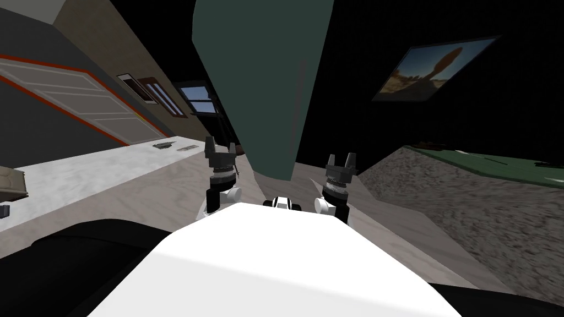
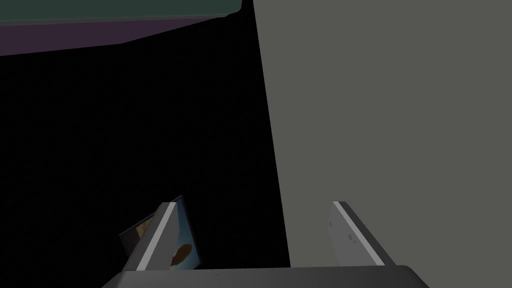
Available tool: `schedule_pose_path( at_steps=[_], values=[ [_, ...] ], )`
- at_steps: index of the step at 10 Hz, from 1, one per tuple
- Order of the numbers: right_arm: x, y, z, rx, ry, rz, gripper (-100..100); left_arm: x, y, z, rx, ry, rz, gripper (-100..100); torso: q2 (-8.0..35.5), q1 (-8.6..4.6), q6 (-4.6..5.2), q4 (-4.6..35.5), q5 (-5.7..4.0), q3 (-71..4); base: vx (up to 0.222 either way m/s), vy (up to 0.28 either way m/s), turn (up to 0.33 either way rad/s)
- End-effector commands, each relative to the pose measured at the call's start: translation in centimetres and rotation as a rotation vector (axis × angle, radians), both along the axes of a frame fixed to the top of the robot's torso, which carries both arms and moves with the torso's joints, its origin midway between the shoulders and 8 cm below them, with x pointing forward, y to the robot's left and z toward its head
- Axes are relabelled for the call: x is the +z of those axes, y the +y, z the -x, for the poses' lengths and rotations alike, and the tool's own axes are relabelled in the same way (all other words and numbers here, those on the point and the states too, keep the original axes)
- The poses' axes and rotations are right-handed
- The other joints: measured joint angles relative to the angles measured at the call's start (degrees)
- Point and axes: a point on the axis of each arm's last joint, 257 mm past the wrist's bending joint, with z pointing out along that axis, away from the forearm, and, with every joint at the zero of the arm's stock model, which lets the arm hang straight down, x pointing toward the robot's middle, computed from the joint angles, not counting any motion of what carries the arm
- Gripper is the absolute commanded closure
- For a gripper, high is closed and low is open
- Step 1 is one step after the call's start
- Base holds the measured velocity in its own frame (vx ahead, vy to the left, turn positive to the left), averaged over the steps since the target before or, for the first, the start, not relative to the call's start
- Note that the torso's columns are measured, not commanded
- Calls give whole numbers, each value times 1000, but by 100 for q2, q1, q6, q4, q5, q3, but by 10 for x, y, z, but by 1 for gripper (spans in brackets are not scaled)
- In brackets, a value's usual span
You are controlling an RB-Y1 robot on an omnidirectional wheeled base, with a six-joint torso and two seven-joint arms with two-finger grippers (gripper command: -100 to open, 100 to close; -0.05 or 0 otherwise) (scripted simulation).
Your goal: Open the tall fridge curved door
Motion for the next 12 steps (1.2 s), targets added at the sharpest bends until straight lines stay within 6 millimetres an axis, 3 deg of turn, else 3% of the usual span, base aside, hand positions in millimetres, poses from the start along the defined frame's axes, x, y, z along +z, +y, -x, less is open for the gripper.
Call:
schedule_pose_path(
  at_steps=[1,3,5,6,8,9,10,11,12],
  values=[
    [0,0,0,0,0,0,0,-1,11,-23,9,44,-39,-100,-2,4,1,1,2,-2,39,-176,207],
    [0,0,0,0,0,0,0,1,18,-34,17,54,-47,-100,5,11,0,3,4,2,41,-175,147],
    [0,0,0,0,0,0,0,-1,39,-53,49,91,-48,-100,7,29,-2,4,9,3,60,-162,210],
    [0,0,0,0,0,0,0,4,37,-56,45,84,-45,-100,-5,11,-2,0,4,-4,49,-168,92],
    [0,0,0,0,0,0,0,1,65,-77,84,126,-24,-100,16,19,-1,6,6,8,27,-194,221],
    [0,0,0,0,0,0,0,8,63,-79,78,115,-21,-100,9,-2,-3,5,1,5,36,-196,115],
    [0,0,0,0,0,0,0,3,79,-89,101,145,-2,-100,6,13,4,3,2,2,20,-178,125],
    [0,0,0,0,0,0,0,10,77,-91,95,130,0,-100,6,22,0,3,7,2,-1,-131,100],
    [0,0,0,0,0,0,0,8,93,-102,115,153,25,-100,13,38,0,5,10,6,12,-134,212]
  ],
)
